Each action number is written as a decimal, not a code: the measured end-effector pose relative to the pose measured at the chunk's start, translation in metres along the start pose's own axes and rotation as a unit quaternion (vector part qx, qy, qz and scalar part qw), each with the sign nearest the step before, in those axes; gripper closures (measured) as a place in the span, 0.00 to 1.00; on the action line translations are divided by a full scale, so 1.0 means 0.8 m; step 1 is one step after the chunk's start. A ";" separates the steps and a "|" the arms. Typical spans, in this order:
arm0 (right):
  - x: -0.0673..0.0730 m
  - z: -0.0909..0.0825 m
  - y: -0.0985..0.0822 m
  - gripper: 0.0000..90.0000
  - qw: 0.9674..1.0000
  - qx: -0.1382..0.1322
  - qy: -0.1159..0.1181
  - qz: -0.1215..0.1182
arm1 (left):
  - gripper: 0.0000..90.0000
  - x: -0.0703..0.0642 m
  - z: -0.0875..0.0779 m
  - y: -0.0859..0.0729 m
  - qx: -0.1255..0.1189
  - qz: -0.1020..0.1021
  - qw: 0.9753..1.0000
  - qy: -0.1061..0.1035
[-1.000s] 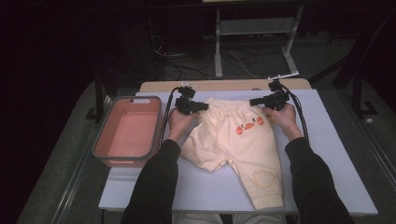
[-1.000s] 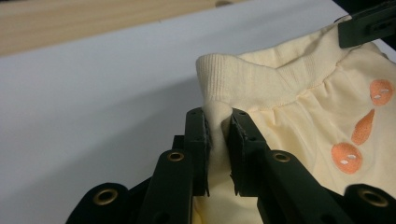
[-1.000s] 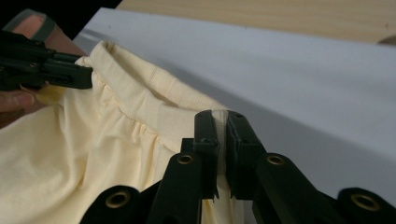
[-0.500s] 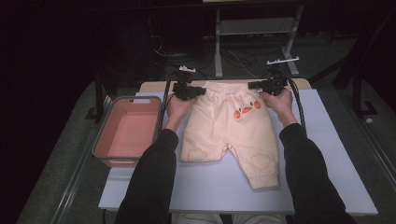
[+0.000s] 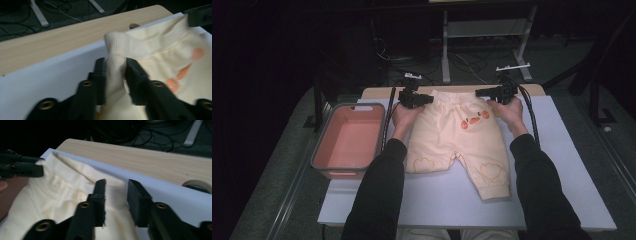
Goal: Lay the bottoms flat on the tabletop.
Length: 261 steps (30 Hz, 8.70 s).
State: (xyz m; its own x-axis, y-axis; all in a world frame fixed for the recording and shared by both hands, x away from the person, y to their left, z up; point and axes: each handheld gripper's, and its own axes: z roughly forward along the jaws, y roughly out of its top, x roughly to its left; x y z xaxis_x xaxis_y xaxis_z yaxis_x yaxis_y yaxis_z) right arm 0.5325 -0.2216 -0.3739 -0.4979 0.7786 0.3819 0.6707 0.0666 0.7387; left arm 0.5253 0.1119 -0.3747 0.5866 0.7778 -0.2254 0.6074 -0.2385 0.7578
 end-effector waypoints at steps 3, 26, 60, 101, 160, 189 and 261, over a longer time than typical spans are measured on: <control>0.001 -0.001 -0.006 0.66 1.000 -0.001 -0.004 -0.006 | 0.60 0.001 0.003 -0.006 -0.005 -0.009 1.000 -0.004; 0.011 -0.008 -0.059 0.37 1.000 0.004 0.023 -0.004 | 0.32 -0.012 -0.015 -0.036 -0.048 -0.028 0.996 -0.069; 0.065 -0.033 -0.108 0.00 0.998 0.028 0.036 -0.043 | 0.00 -0.052 -0.064 -0.062 -0.048 0.024 0.994 -0.091; 0.122 -0.059 -0.169 0.00 0.993 0.040 0.074 -0.078 | 0.00 -0.090 -0.108 -0.134 -0.047 0.057 0.986 -0.148; 0.145 -0.083 -0.225 0.00 0.989 0.094 0.087 -0.079 | 0.99 -0.118 -0.073 -0.135 0.106 0.215 0.965 -0.109; 0.130 -0.116 -0.238 0.00 0.991 0.084 0.084 -0.067 | 0.98 -0.057 -0.022 -0.078 0.087 0.161 0.982 -0.039; 0.108 -0.133 -0.271 0.87 0.987 0.154 0.053 0.010 | 0.54 -0.079 -0.069 -0.164 0.004 0.035 0.998 -0.060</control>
State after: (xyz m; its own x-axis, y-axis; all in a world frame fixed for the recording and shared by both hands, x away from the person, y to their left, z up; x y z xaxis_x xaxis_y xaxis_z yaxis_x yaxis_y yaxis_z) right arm 0.2858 -0.2351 -0.4418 -0.5273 0.7129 0.4623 0.8076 0.2513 0.5335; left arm 0.3791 0.1260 -0.4259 0.6871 0.6844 -0.2437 0.5667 -0.2950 0.7693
